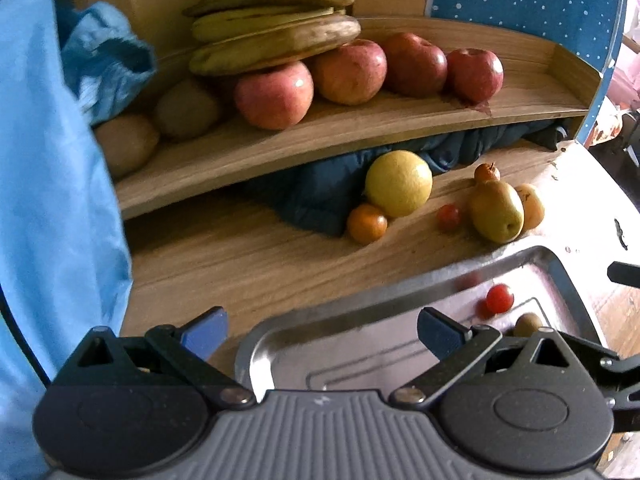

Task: Organize fruits
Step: 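Move both open tools toward the fruits below the shelf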

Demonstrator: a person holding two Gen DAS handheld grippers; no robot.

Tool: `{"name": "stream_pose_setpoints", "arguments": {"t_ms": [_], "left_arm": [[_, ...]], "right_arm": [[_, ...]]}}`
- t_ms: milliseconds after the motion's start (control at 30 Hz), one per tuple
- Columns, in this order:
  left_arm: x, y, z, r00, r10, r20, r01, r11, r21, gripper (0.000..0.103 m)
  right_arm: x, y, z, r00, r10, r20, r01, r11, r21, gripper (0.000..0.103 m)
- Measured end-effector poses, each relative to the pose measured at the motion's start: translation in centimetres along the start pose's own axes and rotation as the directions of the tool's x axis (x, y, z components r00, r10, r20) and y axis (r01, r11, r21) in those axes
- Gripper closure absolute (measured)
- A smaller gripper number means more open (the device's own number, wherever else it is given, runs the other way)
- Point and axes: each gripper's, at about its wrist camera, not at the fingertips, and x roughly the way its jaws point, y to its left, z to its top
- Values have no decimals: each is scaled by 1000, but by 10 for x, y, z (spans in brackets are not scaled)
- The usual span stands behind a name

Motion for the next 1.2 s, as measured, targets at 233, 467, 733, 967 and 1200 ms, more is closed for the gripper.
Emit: {"name": "stream_pose_setpoints", "arguments": {"t_ms": [233,467,733,967,1200], "left_arm": [[21,-3,18,1000,-24,-7,24,1000,17,0],[42,-3,33,999,-39,-19,40,999,32,0],[65,-9,43,996,-82,-34,84,995,46,0],[80,-16,47,992,-115,-54,119,991,59,0],[88,-13,52,986,-159,-56,161,986,38,0]], "right_arm": [[6,-5,1,998,-65,-3,65,997,30,1],[20,-8,11,994,-106,-13,106,994,28,1],[39,-4,25,991,-135,-22,135,991,-10,1],[57,7,38,983,-182,-6,180,976,-123,1],[74,12,47,981,-194,-10,190,967,-171,1]]}}
